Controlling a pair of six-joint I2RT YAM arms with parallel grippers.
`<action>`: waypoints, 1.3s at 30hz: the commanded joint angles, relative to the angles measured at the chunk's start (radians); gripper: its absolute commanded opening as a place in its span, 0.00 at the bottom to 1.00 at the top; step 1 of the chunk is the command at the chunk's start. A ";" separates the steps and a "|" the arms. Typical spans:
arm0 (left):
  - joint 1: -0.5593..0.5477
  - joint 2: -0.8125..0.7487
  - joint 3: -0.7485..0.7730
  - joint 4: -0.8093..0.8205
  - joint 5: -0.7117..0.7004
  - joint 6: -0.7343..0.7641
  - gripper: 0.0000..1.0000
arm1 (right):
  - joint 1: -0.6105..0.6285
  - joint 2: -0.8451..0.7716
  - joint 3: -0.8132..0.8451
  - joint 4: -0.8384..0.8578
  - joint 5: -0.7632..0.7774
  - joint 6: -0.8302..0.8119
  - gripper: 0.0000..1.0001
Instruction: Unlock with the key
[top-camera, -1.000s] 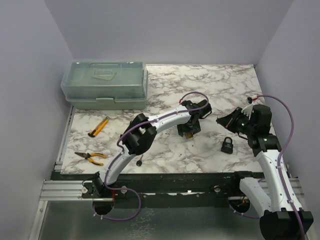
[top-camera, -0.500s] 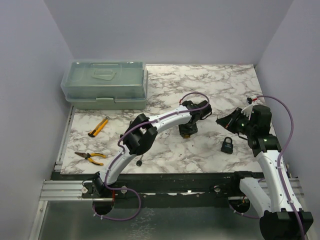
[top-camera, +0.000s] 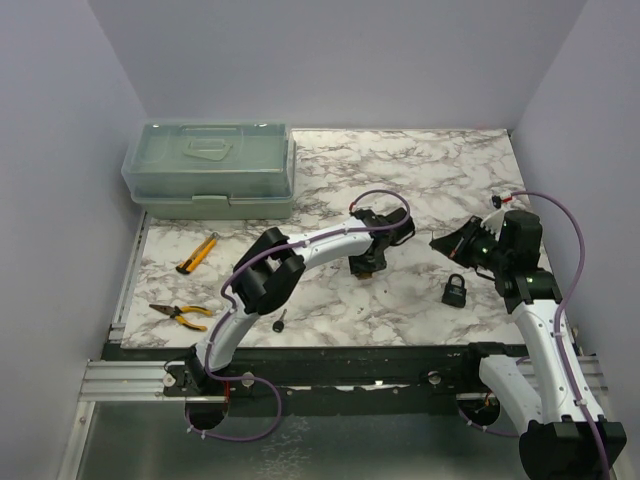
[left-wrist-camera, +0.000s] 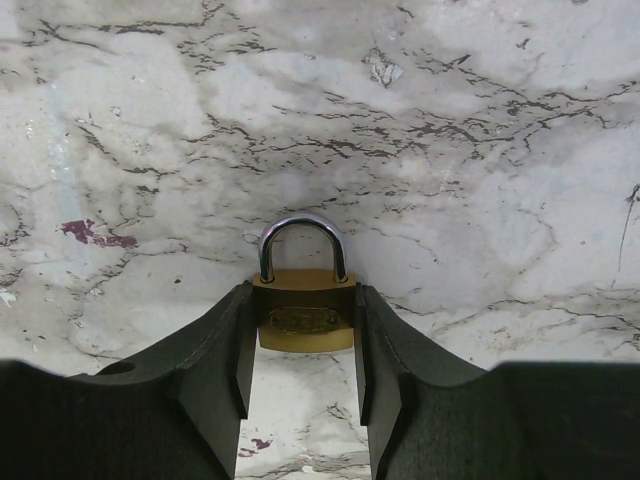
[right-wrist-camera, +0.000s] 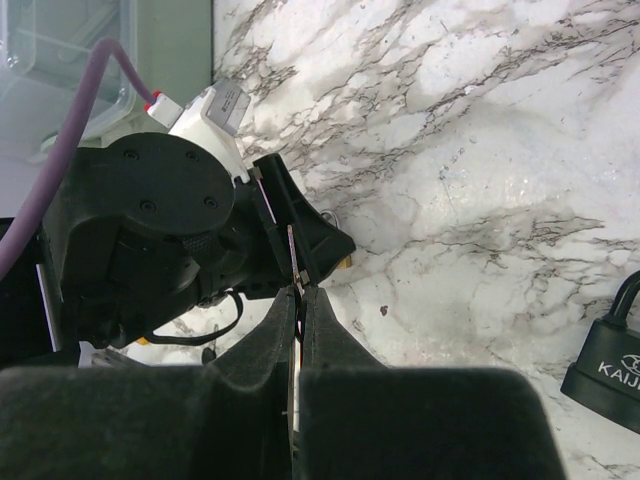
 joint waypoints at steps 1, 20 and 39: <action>0.005 -0.007 -0.076 -0.044 -0.041 -0.001 0.35 | -0.006 0.003 -0.013 -0.004 -0.043 -0.011 0.00; 0.005 -0.024 -0.105 0.030 0.019 0.092 0.69 | -0.006 0.014 -0.015 -0.002 -0.042 -0.004 0.00; 0.007 -0.079 -0.242 0.151 0.034 0.090 0.33 | -0.006 0.024 -0.013 -0.007 -0.058 -0.005 0.00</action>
